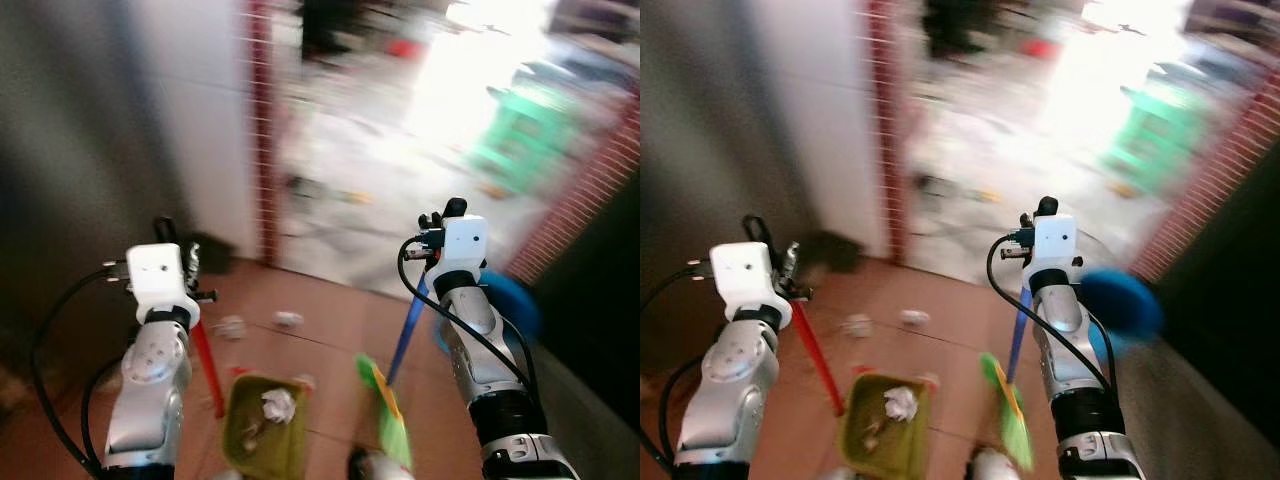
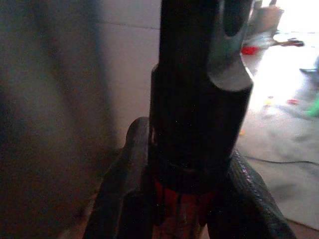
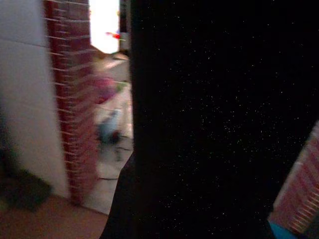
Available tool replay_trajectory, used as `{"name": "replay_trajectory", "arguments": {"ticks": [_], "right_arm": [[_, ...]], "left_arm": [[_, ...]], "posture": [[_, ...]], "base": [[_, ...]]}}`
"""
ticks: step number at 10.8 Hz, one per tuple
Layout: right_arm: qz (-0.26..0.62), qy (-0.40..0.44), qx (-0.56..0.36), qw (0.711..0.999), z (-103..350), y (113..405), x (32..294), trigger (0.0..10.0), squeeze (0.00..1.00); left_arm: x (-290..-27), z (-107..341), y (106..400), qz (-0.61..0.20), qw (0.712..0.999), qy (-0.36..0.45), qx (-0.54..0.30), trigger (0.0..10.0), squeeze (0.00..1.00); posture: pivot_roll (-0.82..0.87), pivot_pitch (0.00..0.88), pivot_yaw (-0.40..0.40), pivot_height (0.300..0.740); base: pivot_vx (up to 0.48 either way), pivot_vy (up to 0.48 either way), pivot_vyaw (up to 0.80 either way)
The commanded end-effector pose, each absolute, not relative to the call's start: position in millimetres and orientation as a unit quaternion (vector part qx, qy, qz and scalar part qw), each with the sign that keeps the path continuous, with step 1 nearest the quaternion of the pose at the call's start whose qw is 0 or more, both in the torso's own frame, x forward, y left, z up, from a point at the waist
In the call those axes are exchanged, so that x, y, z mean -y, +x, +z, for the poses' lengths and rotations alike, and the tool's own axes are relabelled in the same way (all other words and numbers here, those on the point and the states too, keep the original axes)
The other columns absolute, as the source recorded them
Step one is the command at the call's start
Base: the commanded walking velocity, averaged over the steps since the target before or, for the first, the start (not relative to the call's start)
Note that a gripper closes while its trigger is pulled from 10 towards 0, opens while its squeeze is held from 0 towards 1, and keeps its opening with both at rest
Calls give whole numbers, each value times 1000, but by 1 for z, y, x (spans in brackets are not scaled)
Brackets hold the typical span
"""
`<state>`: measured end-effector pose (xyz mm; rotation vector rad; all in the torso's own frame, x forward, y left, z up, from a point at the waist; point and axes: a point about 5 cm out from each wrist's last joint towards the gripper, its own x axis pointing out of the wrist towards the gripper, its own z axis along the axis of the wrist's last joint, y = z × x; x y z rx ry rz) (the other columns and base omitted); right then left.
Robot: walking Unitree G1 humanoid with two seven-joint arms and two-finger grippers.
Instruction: Sweep floor
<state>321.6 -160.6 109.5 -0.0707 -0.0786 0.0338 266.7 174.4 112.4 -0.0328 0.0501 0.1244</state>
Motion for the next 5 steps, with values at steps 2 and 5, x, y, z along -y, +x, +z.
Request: {"name": "replay_trajectory", "arguments": {"ticks": [2,5], "right_arm": [[-2,-54,55,997,119,323,171,10000,0],[-1,-56,54,997,118,322,170,10000,0]], "left_arm": [[-164,131,273,44,997,-57,9,10000,0],[-166,130,274,47,997,-54,2,10000,0]], "posture": [[-43,1,-24,740],[-48,5,-21,740]], "base": [[0,0,-800],[0,0,-800]]}}
